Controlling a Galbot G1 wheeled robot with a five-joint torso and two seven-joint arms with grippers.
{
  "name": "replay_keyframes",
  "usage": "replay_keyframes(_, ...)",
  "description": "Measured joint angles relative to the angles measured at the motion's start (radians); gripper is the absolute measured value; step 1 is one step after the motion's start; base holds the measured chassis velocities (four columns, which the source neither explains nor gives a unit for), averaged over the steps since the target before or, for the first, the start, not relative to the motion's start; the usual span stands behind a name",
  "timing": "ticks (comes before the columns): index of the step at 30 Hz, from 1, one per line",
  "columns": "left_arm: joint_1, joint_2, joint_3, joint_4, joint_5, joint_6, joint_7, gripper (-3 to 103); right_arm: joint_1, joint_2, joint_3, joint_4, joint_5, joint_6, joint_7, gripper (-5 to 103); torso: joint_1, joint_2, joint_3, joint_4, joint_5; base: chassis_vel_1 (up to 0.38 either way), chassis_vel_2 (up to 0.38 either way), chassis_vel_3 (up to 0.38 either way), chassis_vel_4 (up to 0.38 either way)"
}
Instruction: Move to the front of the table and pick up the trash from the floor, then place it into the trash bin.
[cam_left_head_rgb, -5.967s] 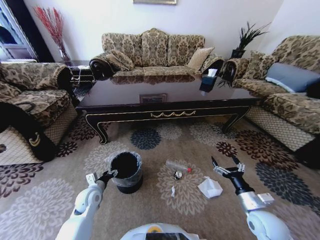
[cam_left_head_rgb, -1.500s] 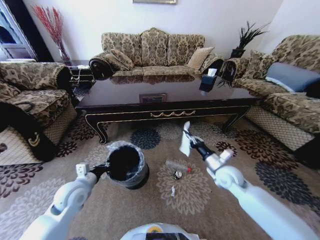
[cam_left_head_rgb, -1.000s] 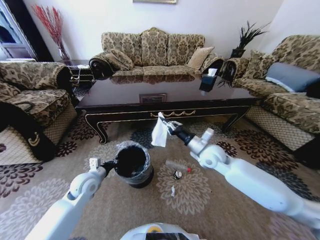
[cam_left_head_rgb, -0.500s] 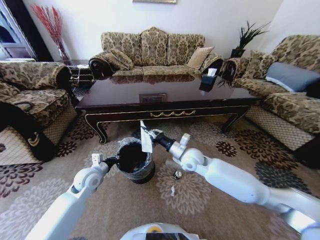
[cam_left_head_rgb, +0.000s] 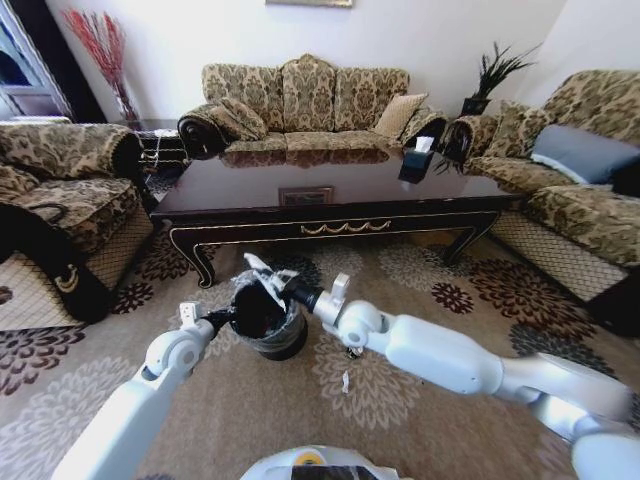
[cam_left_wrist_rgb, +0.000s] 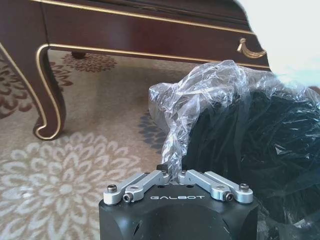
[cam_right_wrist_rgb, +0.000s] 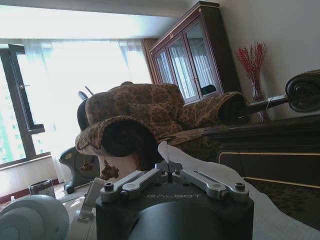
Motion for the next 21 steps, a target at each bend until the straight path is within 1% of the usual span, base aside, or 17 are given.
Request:
replay_keyframes(2,0.001,0.001,-0.002,0.000,-0.001,0.000,0.000,3,0.000,0.000,-0.005,0.004,-0.004,0.000,0.000,0,0.000,0.000,0.000,-0.0001,0.0000,0.000,0.000,0.000,0.000)
replay_keyframes(3,0.002,0.004,-0.008,-0.001,-0.006,-0.002,0.002,3,0.000,0.001,-0.025,0.011,-0.008,-0.001,0.008,0,0.000,0.000,0.000,-0.0009,0.0001,0.000,0.000,0.000,0.000)
replay_keyframes(4,0.003,0.006,-0.009,-0.001,-0.008,-0.002,0.002,3,0.003,0.002,-0.031,0.012,-0.008,-0.001,0.008,0,0.000,0.000,0.000,-0.0009,0.0001,0.000,0.000,0.000,0.000)
replay_keyframes(8,0.000,0.013,-0.013,0.000,-0.010,-0.002,0.003,3,0.027,0.007,-0.057,0.003,-0.008,0.005,-0.004,0,0.000,0.000,0.000,-0.0004,0.0000,0.000,0.000,0.000,0.000)
replay_keyframes(13,-0.003,0.015,-0.015,-0.004,-0.016,-0.003,0.004,3,0.048,0.020,-0.079,-0.023,-0.014,0.010,-0.023,0,0.000,0.000,0.000,-0.0004,0.0000,0.000,0.000,0.000,0.000)
replay_keyframes(15,-0.003,0.015,-0.014,-0.006,-0.017,-0.003,0.004,3,0.057,0.021,-0.089,-0.025,-0.007,0.015,-0.048,0,0.000,0.000,0.000,-0.0006,0.0001,0.000,0.000,0.000,0.000)
replay_keyframes(17,-0.002,0.013,-0.015,-0.007,-0.017,-0.003,0.004,3,0.069,0.015,-0.100,-0.021,0.001,0.019,-0.096,0,0.000,0.000,0.000,-0.0005,0.0001,0.000,0.000,0.000,0.000)
replay_keyframes(18,-0.002,0.013,-0.015,-0.007,-0.017,-0.003,0.004,3,0.069,0.015,-0.100,-0.021,0.001,0.019,-0.096,0,0.000,0.000,0.000,-0.0005,0.0001,0.000,0.000,0.000,0.000)
replay_keyframes(19,-0.001,0.012,-0.015,-0.007,-0.016,-0.003,0.004,3,0.080,0.010,-0.108,-0.020,-0.003,0.024,-0.132,0,0.000,0.000,0.000,-0.0005,0.0001,0.000,0.000,0.000,0.000)
replay_keyframes(21,0.000,0.010,-0.015,-0.007,-0.016,-0.004,0.004,3,0.090,0.007,-0.119,-0.026,-0.013,0.030,-0.165,0,0.000,0.000,0.000,-0.0006,0.0001,0.000,0.000,0.000,0.000)
